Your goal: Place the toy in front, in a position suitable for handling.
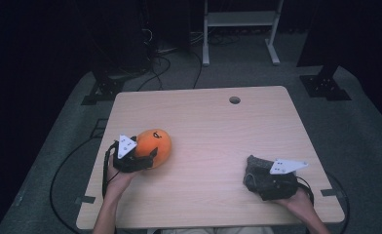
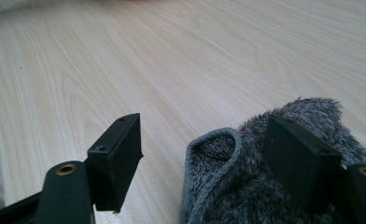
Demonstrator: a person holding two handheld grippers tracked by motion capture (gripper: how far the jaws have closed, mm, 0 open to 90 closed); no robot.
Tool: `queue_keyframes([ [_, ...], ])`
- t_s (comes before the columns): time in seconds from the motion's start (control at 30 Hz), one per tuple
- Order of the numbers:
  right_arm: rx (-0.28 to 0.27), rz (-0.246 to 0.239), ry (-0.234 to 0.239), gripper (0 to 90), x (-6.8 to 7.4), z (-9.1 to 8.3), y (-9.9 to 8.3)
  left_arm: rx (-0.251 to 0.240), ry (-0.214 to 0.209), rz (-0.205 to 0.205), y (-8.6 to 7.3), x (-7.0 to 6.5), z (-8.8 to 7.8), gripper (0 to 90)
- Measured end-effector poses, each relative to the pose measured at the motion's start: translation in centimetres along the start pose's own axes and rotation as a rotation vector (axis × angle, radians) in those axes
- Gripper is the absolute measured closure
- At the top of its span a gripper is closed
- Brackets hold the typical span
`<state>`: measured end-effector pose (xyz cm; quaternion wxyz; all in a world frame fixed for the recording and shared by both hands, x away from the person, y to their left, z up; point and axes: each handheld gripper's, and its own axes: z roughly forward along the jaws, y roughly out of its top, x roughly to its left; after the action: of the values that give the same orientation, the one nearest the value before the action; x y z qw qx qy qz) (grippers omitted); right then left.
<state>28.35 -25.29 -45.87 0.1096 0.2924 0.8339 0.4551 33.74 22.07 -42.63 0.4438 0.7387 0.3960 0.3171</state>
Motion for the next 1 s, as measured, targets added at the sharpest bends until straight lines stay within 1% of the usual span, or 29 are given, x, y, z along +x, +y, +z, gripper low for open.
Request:
queue_keyframes([
  [0.03,-0.001,-0.001,0.000,26.9,0.0,0.0,0.0,0.006,0.004,0.009,-0.1,0.0,0.2,12.6],
  [0.1,-0.004,0.003,0.001,26.9,0.0,0.0,0.0,0.036,0.002,0.009,-0.4,-0.1,0.7,13.4],
  [0.13,-0.001,0.002,0.002,26.9,0.0,0.0,0.0,0.040,0.022,0.023,-0.5,-0.2,0.8,13.5],
  [0.17,0.002,0.005,0.002,26.9,0.0,0.1,0.0,0.034,0.035,0.031,-0.8,-0.4,0.9,15.4],
  [0.2,0.005,0.005,0.003,26.9,0.0,0.1,0.0,0.034,0.033,0.034,-0.9,-0.4,1.0,17.4],
  [0.3,0.004,0.001,0.004,26.9,0.1,0.1,0.0,0.040,0.042,0.029,-1.0,-0.4,1.0,24.3],
  [0.37,0.002,-0.003,0.003,26.9,0.1,0.1,0.0,0.046,0.059,0.030,-1.0,-0.5,0.9,30.3],
  [0.4,0.000,-0.004,0.003,26.9,0.1,0.1,0.0,0.048,0.061,0.030,-1.0,-0.6,0.9,32.5],
  [0.53,0.002,0.000,0.005,26.9,0.1,0.2,0.0,0.060,0.089,0.041,-0.9,-0.8,1.1,38.8],
  [0.63,0.001,-0.007,0.006,26.9,0.2,0.1,0.0,0.059,0.090,0.046,-0.7,-1.0,1.0,42.1],
  [0.67,-0.003,-0.007,0.005,26.9,0.2,0.0,0.0,0.056,0.090,0.042,-0.7,-1.0,1.0,43.5],
  [0.77,-0.011,0.002,0.004,26.9,0.1,-0.1,0.0,0.032,0.092,0.014,-0.7,-0.9,0.7,47.2],
  [0.87,-0.007,0.000,0.003,26.9,-0.1,-0.1,-0.1,0.010,0.086,0.009,-0.5,-0.9,0.5,50.3],
  [0.9,-0.009,0.000,0.004,26.9,-0.1,-0.1,-0.1,0.010,0.086,0.009,-0.5,-0.9,0.5,50.9],
  [0.93,-0.009,0.001,0.003,26.9,0.0,-0.2,0.0,0.001,0.084,0.001,-0.3,-0.9,0.4,51.4],
  [0.97,-0.010,0.000,0.003,26.9,0.0,-0.2,0.0,-0.021,0.074,-0.023,-0.1,-0.7,0.1,51.8],
  [1.0,-0.013,-0.001,0.003,26.9,0.0,-0.3,0.0,-0.033,0.067,-0.037,-0.1,-0.6,0.0,52.0],
])
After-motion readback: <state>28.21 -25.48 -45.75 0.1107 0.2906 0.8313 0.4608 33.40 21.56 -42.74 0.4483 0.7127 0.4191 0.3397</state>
